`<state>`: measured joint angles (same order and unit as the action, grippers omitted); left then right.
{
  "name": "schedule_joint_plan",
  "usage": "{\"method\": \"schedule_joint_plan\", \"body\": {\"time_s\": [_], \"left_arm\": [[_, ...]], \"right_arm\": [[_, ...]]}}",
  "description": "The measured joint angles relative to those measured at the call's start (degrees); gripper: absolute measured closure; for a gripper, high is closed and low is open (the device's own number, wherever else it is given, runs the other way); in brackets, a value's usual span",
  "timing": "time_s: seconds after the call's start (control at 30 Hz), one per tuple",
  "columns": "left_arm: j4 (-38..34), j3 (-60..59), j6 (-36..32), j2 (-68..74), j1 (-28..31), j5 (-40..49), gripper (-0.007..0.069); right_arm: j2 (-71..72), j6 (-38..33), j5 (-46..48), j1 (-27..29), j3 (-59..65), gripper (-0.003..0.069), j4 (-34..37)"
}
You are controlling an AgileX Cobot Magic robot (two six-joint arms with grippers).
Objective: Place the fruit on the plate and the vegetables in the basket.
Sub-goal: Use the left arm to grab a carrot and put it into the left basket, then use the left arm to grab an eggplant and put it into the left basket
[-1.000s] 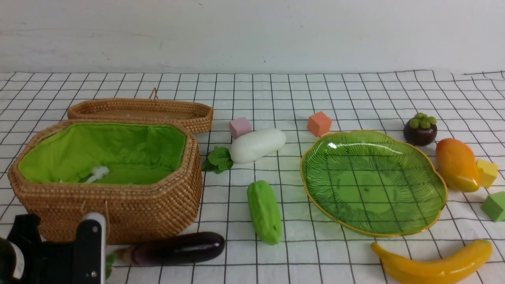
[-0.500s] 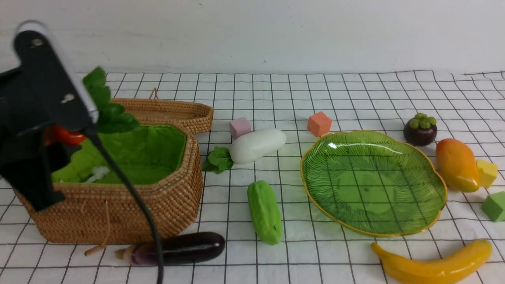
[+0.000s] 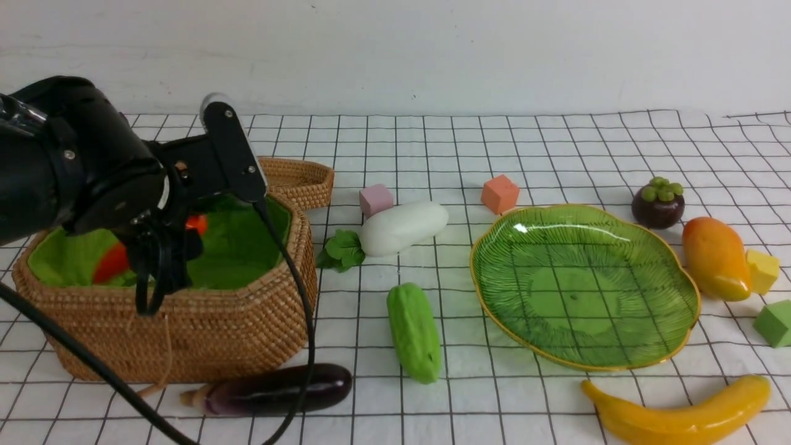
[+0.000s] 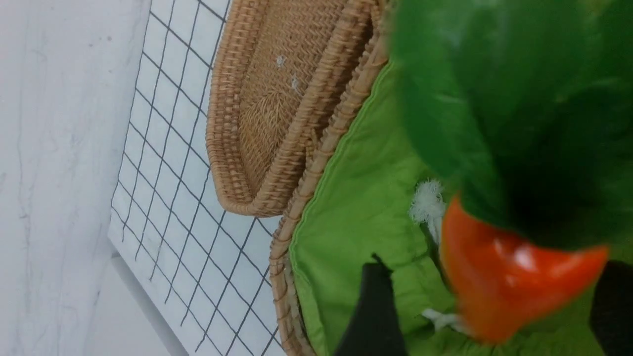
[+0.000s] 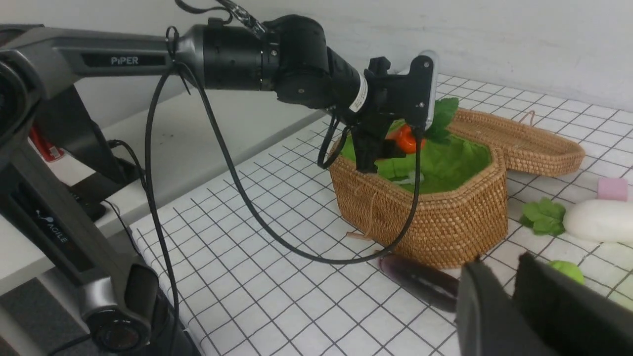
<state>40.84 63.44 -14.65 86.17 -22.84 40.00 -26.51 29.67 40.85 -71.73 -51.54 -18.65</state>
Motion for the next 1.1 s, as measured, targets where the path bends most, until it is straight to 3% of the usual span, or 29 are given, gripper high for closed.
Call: {"method": "schedule_joint_plan", "body": {"time_s": [0.13,0.27,0.37,0.43,0.47,0.57,0.7,0.83,1.0,1.03,1.1], "left_arm": [[-1.05,0.0,1.63,-1.8,0.0,0.22,-0.0037],[-5.51,0.0,4.34,-4.68,-0.48,1.8,-0.0027],[-18.04,0.0,11.89,-9.02,-3.35,5.46,0.0083],[-21.6,0.05,11.84,-10.09,-5.23,6.96,0.0147],[-27.83,0.11,9.07,-10.9,-9.29,9.52,0.0243],[-36.25,0.11,1.61,-10.37,-17.08,14.73,0.0417],[-41.88,0.11,-1.67,-4.77,-23.86,19.44,0.0505],[-40.84,0.11,-2.83,0.68,-24.6,18.26,0.0456],[-31.94,0.11,-2.03,6.96,-24.6,11.94,0.0186],[-31.25,0.11,-1.98,7.13,-24.6,11.42,0.0176],[-27.78,0.11,-1.79,8.71,-24.6,8.65,0.0089]], "right_arm": [[0.0,0.05,0.18,0.0,0.05,0.0534,-0.57],[0.0,0.18,0.23,0.0,0.05,0.0531,-0.65],[0.0,0.18,1.19,0.0,0.05,0.0529,-0.44],[0.0,0.19,2.12,0.0,0.05,0.0529,-0.16],[0.0,0.24,3.73,0.0,0.05,0.0529,0.56],[0.0,0.36,6.66,0.0,0.05,0.0529,2.47],[0.0,0.47,9.61,0.0,0.05,0.0525,5.16],[0.0,0.53,9.92,0.0,0.05,0.0521,6.23],[0.0,0.59,10.18,0.0,0.05,0.0521,7.82],[0.0,0.59,10.18,0.0,0.05,0.0521,7.82],[0.0,0.59,10.18,0.0,0.05,0.0521,7.82]]}}
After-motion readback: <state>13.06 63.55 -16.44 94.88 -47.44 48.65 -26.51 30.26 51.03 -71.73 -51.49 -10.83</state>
